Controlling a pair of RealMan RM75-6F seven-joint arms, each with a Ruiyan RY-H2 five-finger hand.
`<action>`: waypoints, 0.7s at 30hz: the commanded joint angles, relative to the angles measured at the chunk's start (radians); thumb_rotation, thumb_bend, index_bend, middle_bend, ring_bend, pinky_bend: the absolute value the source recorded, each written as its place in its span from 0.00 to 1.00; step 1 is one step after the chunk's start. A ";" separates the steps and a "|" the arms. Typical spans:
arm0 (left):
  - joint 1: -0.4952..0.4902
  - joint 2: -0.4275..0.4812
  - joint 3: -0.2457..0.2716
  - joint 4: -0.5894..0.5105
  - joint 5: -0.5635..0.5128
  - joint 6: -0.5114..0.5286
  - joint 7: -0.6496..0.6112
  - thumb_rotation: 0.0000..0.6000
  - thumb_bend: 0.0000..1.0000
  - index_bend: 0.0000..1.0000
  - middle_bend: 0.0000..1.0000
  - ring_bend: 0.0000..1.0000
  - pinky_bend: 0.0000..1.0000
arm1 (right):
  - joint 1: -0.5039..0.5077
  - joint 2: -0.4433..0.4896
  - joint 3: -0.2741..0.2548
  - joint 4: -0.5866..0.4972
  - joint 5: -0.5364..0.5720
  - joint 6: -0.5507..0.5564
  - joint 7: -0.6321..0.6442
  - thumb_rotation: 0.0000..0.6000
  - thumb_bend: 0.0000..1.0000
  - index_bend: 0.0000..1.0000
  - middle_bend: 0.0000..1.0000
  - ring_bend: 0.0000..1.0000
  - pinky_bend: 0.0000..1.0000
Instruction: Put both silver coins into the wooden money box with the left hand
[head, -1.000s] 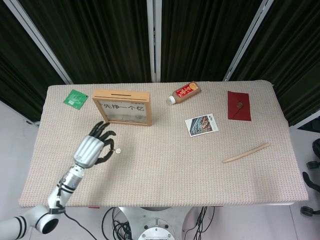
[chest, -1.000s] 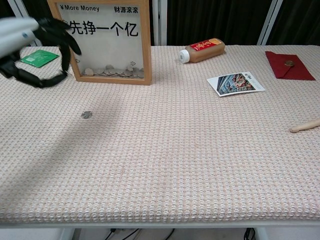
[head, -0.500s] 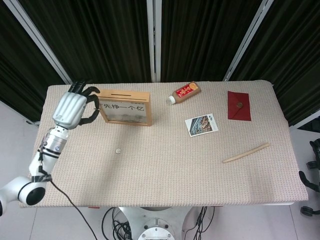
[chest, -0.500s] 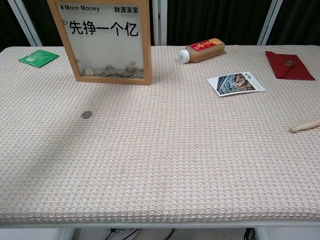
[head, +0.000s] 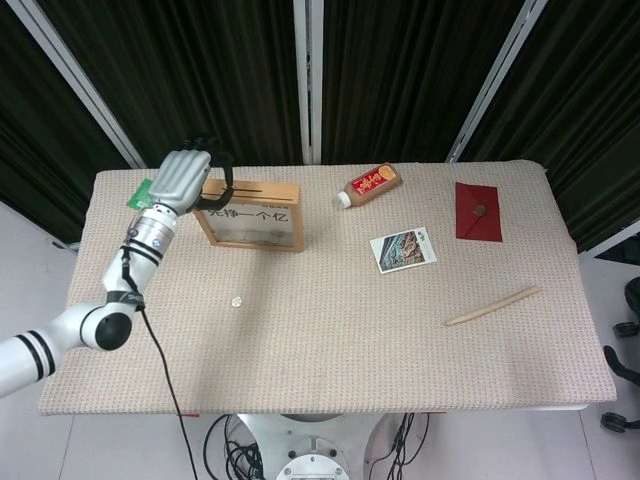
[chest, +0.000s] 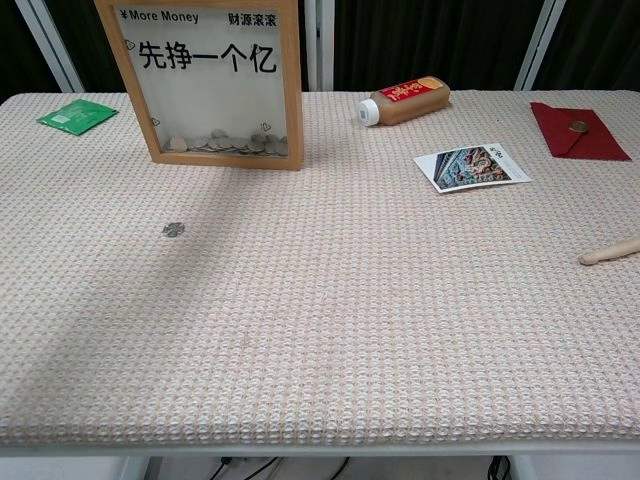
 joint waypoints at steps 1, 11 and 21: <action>-0.036 -0.037 0.009 0.053 -0.065 -0.038 -0.009 1.00 0.43 0.62 0.28 0.08 0.08 | 0.000 -0.001 -0.002 0.009 0.000 -0.005 0.004 1.00 0.27 0.00 0.00 0.00 0.00; -0.068 -0.069 0.039 0.117 -0.094 -0.053 -0.019 1.00 0.43 0.62 0.28 0.08 0.07 | -0.003 -0.010 -0.004 0.017 0.007 -0.008 0.004 1.00 0.27 0.00 0.00 0.00 0.00; -0.083 -0.090 0.051 0.164 -0.107 -0.064 -0.046 1.00 0.43 0.62 0.28 0.08 0.07 | 0.000 -0.009 -0.004 0.007 0.007 -0.010 -0.009 1.00 0.28 0.00 0.00 0.00 0.00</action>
